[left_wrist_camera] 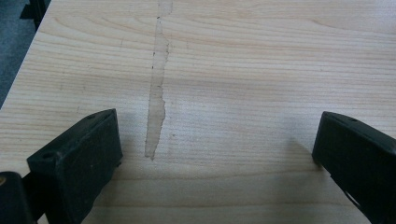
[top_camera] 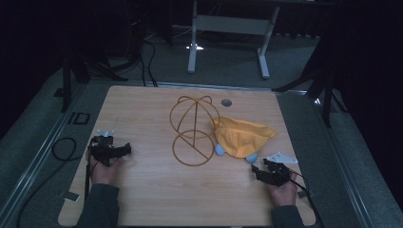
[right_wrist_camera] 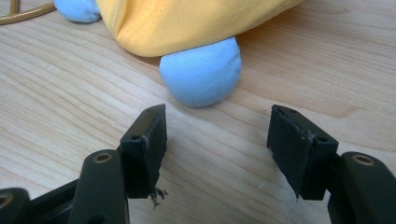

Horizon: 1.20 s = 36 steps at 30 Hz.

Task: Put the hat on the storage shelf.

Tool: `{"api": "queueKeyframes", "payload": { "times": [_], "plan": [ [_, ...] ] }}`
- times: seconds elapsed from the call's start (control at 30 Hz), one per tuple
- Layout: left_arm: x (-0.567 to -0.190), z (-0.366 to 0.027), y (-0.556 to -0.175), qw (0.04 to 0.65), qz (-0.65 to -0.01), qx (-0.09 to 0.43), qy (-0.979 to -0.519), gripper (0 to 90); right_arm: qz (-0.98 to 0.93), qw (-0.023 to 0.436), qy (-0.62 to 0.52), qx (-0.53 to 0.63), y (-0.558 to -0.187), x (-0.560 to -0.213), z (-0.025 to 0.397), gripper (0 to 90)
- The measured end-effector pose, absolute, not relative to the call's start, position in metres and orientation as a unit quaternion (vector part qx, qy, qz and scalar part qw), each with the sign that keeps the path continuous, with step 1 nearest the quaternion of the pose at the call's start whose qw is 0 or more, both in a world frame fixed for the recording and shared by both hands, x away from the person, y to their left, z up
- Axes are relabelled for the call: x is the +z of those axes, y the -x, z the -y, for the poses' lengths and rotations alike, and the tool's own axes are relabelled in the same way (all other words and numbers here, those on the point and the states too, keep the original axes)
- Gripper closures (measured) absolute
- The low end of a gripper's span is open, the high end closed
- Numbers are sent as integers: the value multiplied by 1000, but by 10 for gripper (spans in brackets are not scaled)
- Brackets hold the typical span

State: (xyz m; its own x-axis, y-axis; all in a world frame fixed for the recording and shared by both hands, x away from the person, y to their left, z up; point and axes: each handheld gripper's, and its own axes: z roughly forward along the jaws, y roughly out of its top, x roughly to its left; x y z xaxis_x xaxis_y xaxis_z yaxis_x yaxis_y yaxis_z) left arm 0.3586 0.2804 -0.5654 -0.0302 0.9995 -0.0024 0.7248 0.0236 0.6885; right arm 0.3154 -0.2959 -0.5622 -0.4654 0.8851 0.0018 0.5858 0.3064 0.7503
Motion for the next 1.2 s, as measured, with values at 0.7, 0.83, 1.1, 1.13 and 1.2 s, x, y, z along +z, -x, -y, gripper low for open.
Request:
{"api": "queueKeyframes", "payload": {
  "times": [0.7, 0.83, 1.1, 1.13, 1.2],
  "plan": [
    [-565, -274, -357, 263, -655, 260, -660, 14, -786, 205, -479, 333, -319, -556, 297, 538],
    [-565, -273, -356, 264, -653, 259, -660, 14, -798, 194, -469, 326, -321, -554, 299, 555],
    [-565, -273, -356, 264, -653, 259, -661, 14, -820, 172, -449, 311, -327, -549, 295, 532],
    [-565, -273, -356, 264, -653, 259, -661, 14, -824, 170, -444, 309, -328, -549, 294, 519],
    [-565, -273, -356, 264, -653, 259, -661, 14, -825, 168, -443, 308, -329, -549, 294, 509]
  ]
}}
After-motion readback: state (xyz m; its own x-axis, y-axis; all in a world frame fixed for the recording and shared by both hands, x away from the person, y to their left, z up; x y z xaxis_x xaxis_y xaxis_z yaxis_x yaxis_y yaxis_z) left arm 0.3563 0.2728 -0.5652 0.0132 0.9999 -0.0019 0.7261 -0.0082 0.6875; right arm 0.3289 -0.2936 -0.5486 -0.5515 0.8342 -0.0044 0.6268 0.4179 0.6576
